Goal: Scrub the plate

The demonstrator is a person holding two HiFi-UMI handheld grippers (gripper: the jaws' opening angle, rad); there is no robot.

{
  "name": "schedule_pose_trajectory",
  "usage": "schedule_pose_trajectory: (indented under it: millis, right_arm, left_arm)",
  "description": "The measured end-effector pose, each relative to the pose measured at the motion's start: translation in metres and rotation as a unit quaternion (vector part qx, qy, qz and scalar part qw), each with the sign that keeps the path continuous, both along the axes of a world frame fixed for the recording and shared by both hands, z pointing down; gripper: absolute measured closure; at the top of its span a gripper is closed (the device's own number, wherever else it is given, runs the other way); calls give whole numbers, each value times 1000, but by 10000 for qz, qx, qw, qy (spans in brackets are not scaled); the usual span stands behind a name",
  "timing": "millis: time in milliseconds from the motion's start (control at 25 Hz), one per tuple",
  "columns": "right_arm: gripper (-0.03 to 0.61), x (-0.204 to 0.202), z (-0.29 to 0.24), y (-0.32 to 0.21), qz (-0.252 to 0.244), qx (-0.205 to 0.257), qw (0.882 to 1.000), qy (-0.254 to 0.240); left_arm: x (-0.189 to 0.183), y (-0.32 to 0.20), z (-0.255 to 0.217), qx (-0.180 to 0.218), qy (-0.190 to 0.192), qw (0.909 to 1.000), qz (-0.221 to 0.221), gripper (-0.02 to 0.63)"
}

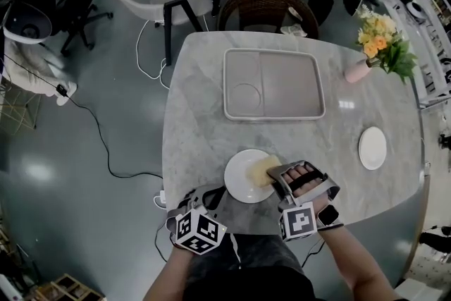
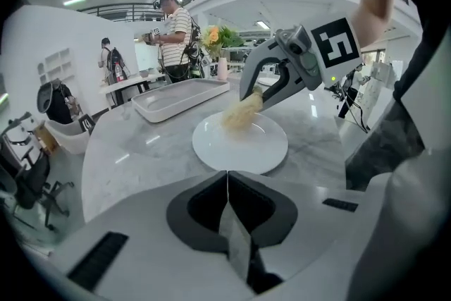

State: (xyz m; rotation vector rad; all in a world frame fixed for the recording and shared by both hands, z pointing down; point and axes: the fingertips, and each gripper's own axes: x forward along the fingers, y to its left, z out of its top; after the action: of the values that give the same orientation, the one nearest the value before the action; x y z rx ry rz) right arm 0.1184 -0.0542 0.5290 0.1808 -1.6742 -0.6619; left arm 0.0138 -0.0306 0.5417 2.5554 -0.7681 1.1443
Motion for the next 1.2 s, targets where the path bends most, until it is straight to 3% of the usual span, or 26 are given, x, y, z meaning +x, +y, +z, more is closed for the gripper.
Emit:
schedule_pose_trajectory:
  millis: [240, 360, 440, 600, 880, 1040, 1200]
  right_arm:
    - [497, 3, -6, 36, -15, -340, 9994, -48]
    - [497, -12, -9, 52, 209, -773, 9957, -471]
    - [497, -26, -11, 58, 557, -1233, 9857, -1005]
    - [497, -52, -18, 57, 1165, -2028, 9533, -1910]
    - [497, -87, -30, 22, 1416, -2385, 9242, -2624]
    - [497, -93, -29, -5, 1380, -2049, 9327, -2627]
    - [497, -92, -27, -28, 899, -1308, 9627, -2190]
  left_arm:
    - [-1, 1, 2, 8, -23, 10000, 12, 600]
    - [2, 2, 2, 6, 3, 10000, 86, 600]
    - [3, 3, 1, 8, 1, 9999, 105, 600]
    - [-2, 3, 0, -2, 4, 10000, 17, 600]
    - [1, 5, -2, -13, 42, 10000, 56, 600]
    - [5, 5, -4, 9, 42, 10000, 77, 600]
    - [5, 5, -5, 28, 9, 10000, 74, 600]
